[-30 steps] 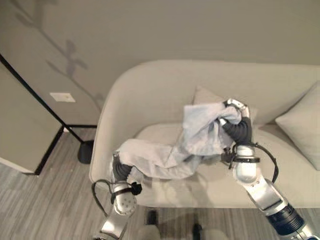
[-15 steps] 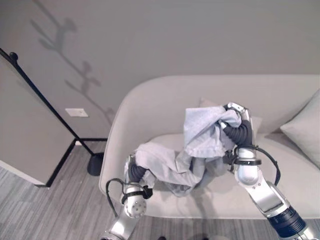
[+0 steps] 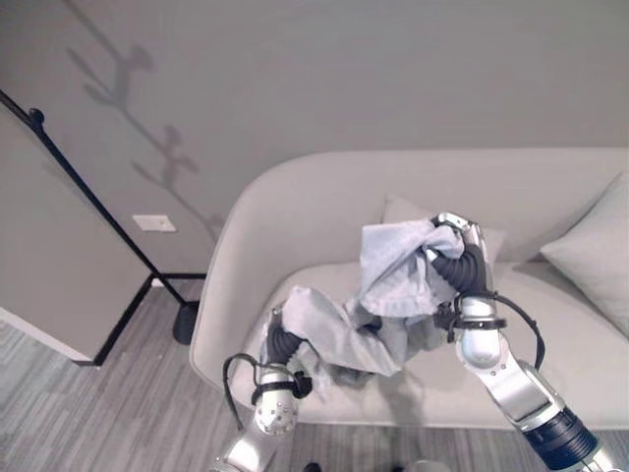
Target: Hang the clothes on the sofa on the clothes rack.
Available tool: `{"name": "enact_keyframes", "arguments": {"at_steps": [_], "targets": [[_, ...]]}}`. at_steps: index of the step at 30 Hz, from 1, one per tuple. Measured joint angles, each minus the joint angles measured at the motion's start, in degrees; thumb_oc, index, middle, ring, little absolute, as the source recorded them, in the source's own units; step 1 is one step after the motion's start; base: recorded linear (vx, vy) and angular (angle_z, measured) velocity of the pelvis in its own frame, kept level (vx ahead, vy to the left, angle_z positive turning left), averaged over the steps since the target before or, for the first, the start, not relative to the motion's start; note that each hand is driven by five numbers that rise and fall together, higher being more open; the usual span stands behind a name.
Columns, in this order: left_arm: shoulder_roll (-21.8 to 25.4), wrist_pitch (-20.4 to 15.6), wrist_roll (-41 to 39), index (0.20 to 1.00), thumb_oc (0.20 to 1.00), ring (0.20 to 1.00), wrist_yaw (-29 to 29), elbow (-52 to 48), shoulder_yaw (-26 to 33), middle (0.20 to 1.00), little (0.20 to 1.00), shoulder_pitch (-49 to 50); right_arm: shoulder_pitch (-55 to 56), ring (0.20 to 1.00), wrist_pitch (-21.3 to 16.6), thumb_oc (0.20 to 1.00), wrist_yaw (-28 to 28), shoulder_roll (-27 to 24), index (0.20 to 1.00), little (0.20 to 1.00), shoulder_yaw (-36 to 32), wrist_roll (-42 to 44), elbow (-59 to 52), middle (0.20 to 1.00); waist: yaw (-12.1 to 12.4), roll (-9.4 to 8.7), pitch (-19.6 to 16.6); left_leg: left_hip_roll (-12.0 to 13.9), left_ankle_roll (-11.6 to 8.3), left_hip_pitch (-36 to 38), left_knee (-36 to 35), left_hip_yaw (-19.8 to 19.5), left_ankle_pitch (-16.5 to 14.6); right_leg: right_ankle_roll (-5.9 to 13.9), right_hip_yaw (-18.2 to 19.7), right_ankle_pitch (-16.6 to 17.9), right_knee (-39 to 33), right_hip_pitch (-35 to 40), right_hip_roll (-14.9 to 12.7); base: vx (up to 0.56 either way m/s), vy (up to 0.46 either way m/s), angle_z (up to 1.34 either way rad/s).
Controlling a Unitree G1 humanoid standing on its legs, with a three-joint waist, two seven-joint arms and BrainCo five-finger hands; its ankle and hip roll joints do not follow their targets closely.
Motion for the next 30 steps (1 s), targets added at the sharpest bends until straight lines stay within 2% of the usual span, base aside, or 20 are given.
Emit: {"name": "enact_keyframes", "arguments": {"at_steps": [1, 2, 3, 4, 6, 8, 9, 10, 11, 12, 15, 16, 17, 18, 19, 21, 22, 24, 25, 30], "targets": [[0.34, 0.10, -0.39, 0.200, 0.200, 0.200, 0.16, 2.18, -3.50, 0.200, 0.200, -3.69, 0.36, 0.200, 0.14, 0.200, -0.13, -0.02, 0.200, 0.200, -2.10, -0.54, 1.84, 0.200, 0.44, 0.14, 0.13, 3.15, -1.03, -0.85, 0.71, -2.86, -0.51, 1.46, -0.60, 1.33, -0.68, 0.77, -0.35, 0.04, 0.218, 0.41], [-0.36, -0.29, -0.50, 0.200, 0.200, 0.200, -0.46, 4.58, -5.88, 0.200, 0.200, -7.40, -1.30, 0.200, 1.91, 0.200, -1.87, 0.69, 0.200, 0.200, -2.03, -0.20, 4.94, 0.200, -0.94, -1.10, -0.52, 9.20, -0.81, -2.54, -3.53, 1.07, 0.10, 1.68, -1.94, 0.75, -0.10, -0.62, -1.74, 0.09, 0.373, 0.31], [-2.27, -0.54, -0.51, 0.200, 0.200, 0.200, -0.72, 5.27, -6.35, 0.200, 0.200, -8.92, -2.88, 0.200, 2.24, 0.200, -2.71, 0.04, 0.200, 0.200, -1.75, -0.20, 5.58, 0.200, -1.69, -1.16, -0.49, 12.01, -0.76, -3.77, -4.44, 1.35, 0.17, 1.51, -1.70, 0.19, 0.43, -1.60, -2.56, 0.10, 0.413, 0.05], [-4.97, -1.21, -0.95, 0.200, 0.200, 0.200, -1.05, 5.51, -7.15, 0.200, 0.200, -9.60, -3.53, 0.200, 2.08, 0.200, -3.68, -0.47, 0.200, 0.200, -1.24, -0.28, 5.34, 0.200, -2.65, 0.19, -0.56, 14.03, -1.10, -5.43, -4.04, -0.53, 0.30, 4.28, 0.74, 1.80, -0.41, -2.54, -3.92, 0.16, 0.610, -0.29], [-7.25, -1.88, -1.25, 0.200, 0.200, 0.200, -1.04, 6.18, -7.59, 0.200, 0.200, -9.65, -3.35, 0.200, 2.23, 0.200, -4.87, -0.64, 0.200, 0.200, -0.63, -0.25, 5.14, 0.200, -2.68, 3.24, -0.48, 14.63, -3.21, -5.44, -3.98, -4.77, 1.70, 5.44, 1.59, 2.82, -2.81, -2.43, -4.13, 0.14, 0.545, -0.38], [-7.30, -1.90, -1.82, 0.200, 0.200, 0.200, -0.81, 6.67, -8.30, 0.200, 0.200, -11.50, -4.59, 0.200, 2.24, 0.200, -5.72, -0.58, 0.200, 0.200, 1.77, -0.25, 5.16, 0.200, -2.43, 5.37, -0.53, 10.25, -3.62, -4.72, -2.60, -12.15, 1.48, 8.48, 4.87, 5.24, -6.04, -2.69, -4.84, 0.18, 0.757, -0.54], [-7.26, -1.97, -1.80, 0.200, 0.200, 0.200, -0.85, 7.29, -8.58, 0.200, 0.200, -12.48, -4.40, 0.200, 2.24, 0.200, -5.65, -0.50, 0.200, 0.200, 2.23, -0.27, 5.14, 0.200, -2.46, 5.44, -0.56, 8.58, -3.59, -4.41, -1.94, -12.35, 1.48, 9.51, 5.35, 6.23, -7.59, -2.13, -5.59, 0.13, 0.575, -0.43], [-7.03, -2.04, -1.81, 0.200, 0.200, 0.200, -0.87, 7.66, -9.68, 0.200, 0.200, -13.83, -3.39, 0.200, 2.27, 0.200, -5.68, -0.29, 0.200, 0.200, 2.01, -0.29, 4.29, 0.200, -2.66, 5.10, -0.40, 5.34, -3.27, -4.35, 0.37, -9.40, 1.31, 10.48, 5.87, 7.72, -9.70, -0.97, -7.59, 0.13, 0.546, -0.13], [-7.78, -2.73, -1.76, 0.200, 0.200, 0.200, -0.89, 7.54, -10.58, 0.200, 0.200, -14.59, -2.26, 0.200, 2.19, 0.200, -5.68, -2.10, 0.200, 0.200, 0.96, -0.42, 3.28, 0.200, -2.96, 6.76, -0.33, 2.85, -2.78, -3.85, 2.02, -6.56, -0.36, 11.24, 5.43, 8.84, -11.47, 0.41, -9.54, 0.09, 0.518, 0.07], [-6.82, -3.21, -1.63, 0.200, 0.200, 0.200, -0.63, 7.93, -10.93, 0.200, 0.200, -15.47, -1.45, 0.200, 2.19, 0.200, -5.64, -0.76, 0.200, 0.200, -0.30, -0.53, 3.66, 0.200, -2.76, 4.36, 0.80, -0.28, -3.51, -4.75, 4.53, -5.96, -1.43, 12.66, 5.75, 8.66, -10.36, 0.58, -13.54, 0.14, 0.645, 0.17], [-4.26, -3.21, -1.48, 0.200, 0.200, 0.200, 0.38, 9.67, -10.88, 0.200, 0.200, -15.47, 0.11, 0.200, 2.99, 0.200, -5.35, 1.77, 0.200, 0.200, -0.62, -0.29, 5.18, 0.200, -2.18, -0.41, 1.67, -5.74, -1.55, -6.08, 7.64, -3.15, -3.91, 6.49, 6.23, 9.56, -10.91, -1.00, -18.64, 0.02, 0.470, -0.19], [5.17, -2.35, 0.41, 0.200, 0.200, 0.200, 0.90, 9.85, -10.97, 0.200, 0.200, -15.87, -2.81, 0.200, 3.38, 0.200, -4.32, 5.23, 0.200, 0.200, 1.86, -0.30, 5.09, 0.200, -1.01, -1.25, 3.05, -7.49, 3.31, -9.59, 12.24, 1.88, -6.02, 1.47, 5.06, 26.24, -15.66, -4.37, -20.68, 0.00, 0.562, -0.91], [5.67, -2.32, 0.74, 0.200, 0.200, 0.200, 0.92, 9.84, -9.99, 0.200, 0.200, -15.64, -2.59, 0.200, 3.39, 0.200, -4.39, 5.19, 0.200, 0.200, 1.86, -0.32, 5.00, 0.200, -0.29, -1.17, 3.12, -7.66, 3.21, -9.07, 11.84, 2.94, -5.58, 3.88, 4.24, 25.68, -16.76, -3.91, -21.15, 0.02, 0.560, -0.98], [5.76, -2.26, 0.87, 0.200, 0.200, 0.200, 1.15, 9.16, -8.45, 0.200, 0.200, -14.64, -2.25, 0.200, 3.39, 0.200, -4.35, 5.34, 0.200, 0.200, 1.57, -0.35, 4.60, 0.200, 0.38, -1.19, 3.36, -7.60, 5.18, -8.21, 10.98, 3.90, -5.35, 4.53, 1.12, 26.65, -16.46, -3.19, -20.79, 0.02, 0.212, -0.86], [5.22, -2.46, 1.74, 0.200, 0.200, 0.200, 2.94, 5.97, -2.80, 0.200, 0.200, -9.05, -1.03, 0.200, 2.90, 0.200, -4.42, 5.98, 0.200, 0.200, 0.84, -0.37, 4.35, 0.200, 1.39, -0.23, 3.69, -7.45, 7.68, -1.48, 0.27, 6.21, -1.88, 7.42, -4.81, 16.35, -12.56, 0.00, -13.06, 0.09, 0.484, -0.71], [4.97, -2.48, 2.76, 0.200, 0.200, 0.200, 1.82, 5.04, -4.49, 0.200, 0.200, -8.96, 2.48, 0.200, 2.07, 0.200, -3.77, 3.64, 0.200, 0.200, -2.48, -0.38, 1.89, 0.200, 2.02, -0.65, 3.43, -10.28, 9.91, -0.15, -4.05, 6.46, 0.23, 13.70, -3.17, 8.32, -9.44, 1.03, -7.17, 0.09, 0.424, -0.20], [4.36, -2.46, 3.23, 0.200, 0.200, 0.200, 0.95, 4.30, -3.55, 0.200, 0.200, -7.54, 4.86, 0.200, 1.98, 0.200, -3.88, 3.25, 0.200, 0.200, -3.71, -0.25, 0.85, 0.200, 1.01, -0.05, 3.51, -10.17, 8.17, 0.88, -5.51, 4.62, 1.88, 10.17, 2.88, 3.07, -6.69, 1.60, -3.29, 0.03, 0.187, 0.18], [3.80, -2.21, 3.29, 0.200, 0.200, 0.200, -0.85, 4.81, -4.21, 0.200, 0.200, -7.84, 3.90, 0.200, 1.64, 0.200, -4.22, 1.30, 0.200, 0.200, -3.26, -0.26, 1.11, 0.200, -0.41, 0.75, 3.36, -10.66, 8.36, 1.93, -7.45, 3.11, 2.94, 7.91, 10.44, 2.07, -8.33, 0.87, 3.31, 0.03, 0.160, 0.56], [3.15, -2.20, 3.30, 0.200, 0.200, 0.200, -1.51, 4.86, -4.43, 0.200, 0.200, -8.13, 4.00, 0.200, 1.38, 0.200, -4.45, 0.53, 0.200, 0.200, -3.34, -0.26, 1.07, 0.200, -1.57, -0.38, 2.81, -11.53, 8.11, 2.75, -7.99, 1.06, 3.54, 4.12, 11.08, 4.45, -9.53, 1.35, 5.66, -0.01, 0.014, 0.81], [2.63, -2.11, 3.06, 0.200, 0.200, 0.200, -2.16, 2.12, -3.96, 0.200, 0.200, -6.88, 2.05, 0.200, 0.85, 0.200, -4.42, 0.16, 0.200, 0.200, -3.04, -0.03, 2.07, 0.200, -0.56, -0.65, 2.39, -11.01, 6.43, 2.10, -5.96, 0.19, 3.10, 2.19, 10.12, 4.29, -8.51, 1.50, 6.38, 0.00, 0.014, 0.19]]}}
